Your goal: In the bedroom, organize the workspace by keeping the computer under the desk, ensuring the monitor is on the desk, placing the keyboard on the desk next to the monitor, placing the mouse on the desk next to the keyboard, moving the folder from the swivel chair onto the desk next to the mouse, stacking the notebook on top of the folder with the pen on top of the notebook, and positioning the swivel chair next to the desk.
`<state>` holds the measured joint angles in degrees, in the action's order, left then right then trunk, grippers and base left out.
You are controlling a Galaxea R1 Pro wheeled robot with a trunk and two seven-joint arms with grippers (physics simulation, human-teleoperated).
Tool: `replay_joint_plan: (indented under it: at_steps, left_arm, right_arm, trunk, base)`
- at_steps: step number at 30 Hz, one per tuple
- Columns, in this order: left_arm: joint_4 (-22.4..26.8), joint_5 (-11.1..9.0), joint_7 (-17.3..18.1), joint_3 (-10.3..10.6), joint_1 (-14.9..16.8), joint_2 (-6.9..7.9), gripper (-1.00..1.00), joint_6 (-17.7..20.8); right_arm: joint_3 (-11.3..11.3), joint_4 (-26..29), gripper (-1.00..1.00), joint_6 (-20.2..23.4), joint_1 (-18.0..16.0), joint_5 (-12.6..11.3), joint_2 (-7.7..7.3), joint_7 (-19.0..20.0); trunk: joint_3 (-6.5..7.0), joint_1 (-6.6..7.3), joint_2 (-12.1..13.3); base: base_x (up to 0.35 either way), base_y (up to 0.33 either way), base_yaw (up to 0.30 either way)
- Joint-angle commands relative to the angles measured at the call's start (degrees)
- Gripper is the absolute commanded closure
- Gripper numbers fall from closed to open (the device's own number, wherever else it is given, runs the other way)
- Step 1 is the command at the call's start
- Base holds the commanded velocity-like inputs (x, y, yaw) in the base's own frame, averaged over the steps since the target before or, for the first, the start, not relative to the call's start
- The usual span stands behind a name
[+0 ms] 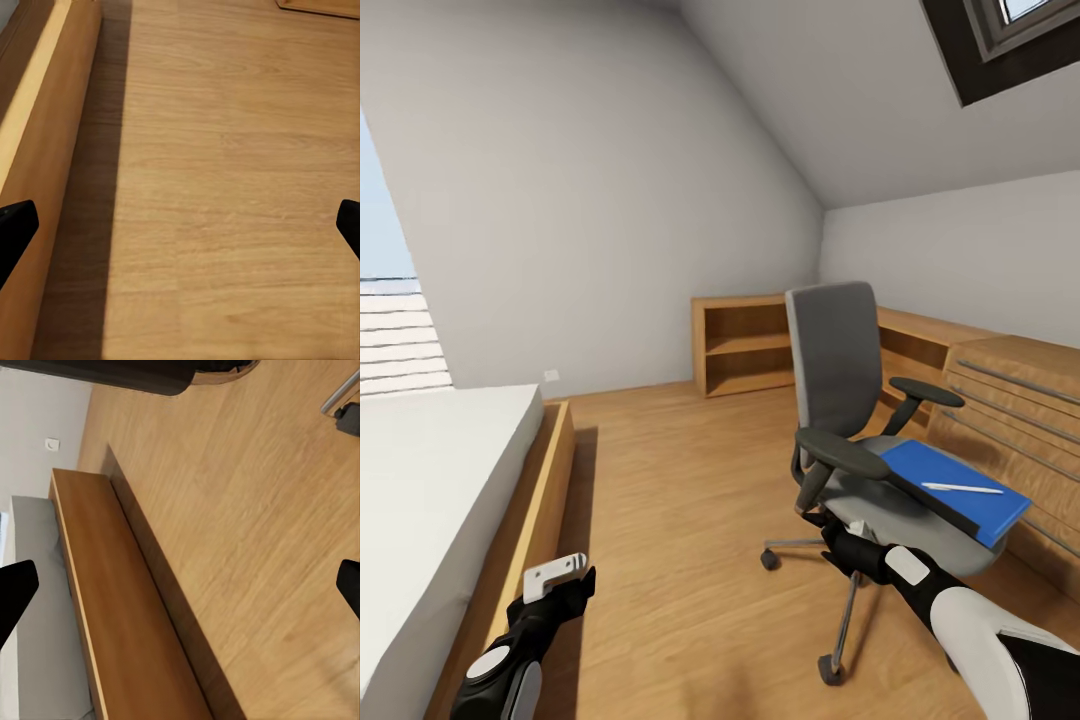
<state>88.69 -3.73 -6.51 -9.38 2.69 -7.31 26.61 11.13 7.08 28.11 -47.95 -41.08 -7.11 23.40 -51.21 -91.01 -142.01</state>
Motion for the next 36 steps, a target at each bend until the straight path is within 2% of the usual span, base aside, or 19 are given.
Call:
replay_joint_plan:
  at_steps: [1, 13, 24, 36]
  left_arm:
    - [0.08, -0.40, -0.26, -0.03, 0.03, -0.03, -1.00, 0.30]
    - [0.02, -0.40, -0.26, -0.03, 0.03, 0.02, -1.00, 0.36]
    - [-0.72, -0.37, -0.26, -0.03, 0.03, 0.02, -1.00, 0.22]
    - [-0.79, -0.14, -0.17, -0.03, 0.03, 0.02, -1.00, 0.20]
  right_arm:
    - [0.48, 0.03, -1.00, 0.37, -0.03, 0.12, 0.00, 0.07]
    - [0.48, 0.04, -1.00, 0.37, -0.03, 0.05, -0.18, 0.09]
    - [0.48, 0.04, -1.00, 0.37, -0.03, 0.04, -0.13, 0.09]
    - [0.48, 0.04, -1.00, 0.37, -0.03, 0.04, -0.03, 0.16]
  trunk:
    - [-0.06, 0.00, -0.03]
    - [-0.06, 0.00, -0.03]
    - [-0.06, 0.00, -0.03]
    - [-0.06, 0.00, -0.03]
  base:
    - [0.129, 0.000, 0.000]
    - [0.031, 0.000, -0.004]
    - [0.018, 0.000, -0.209]
    - [0.269, 0.000, -0.076]
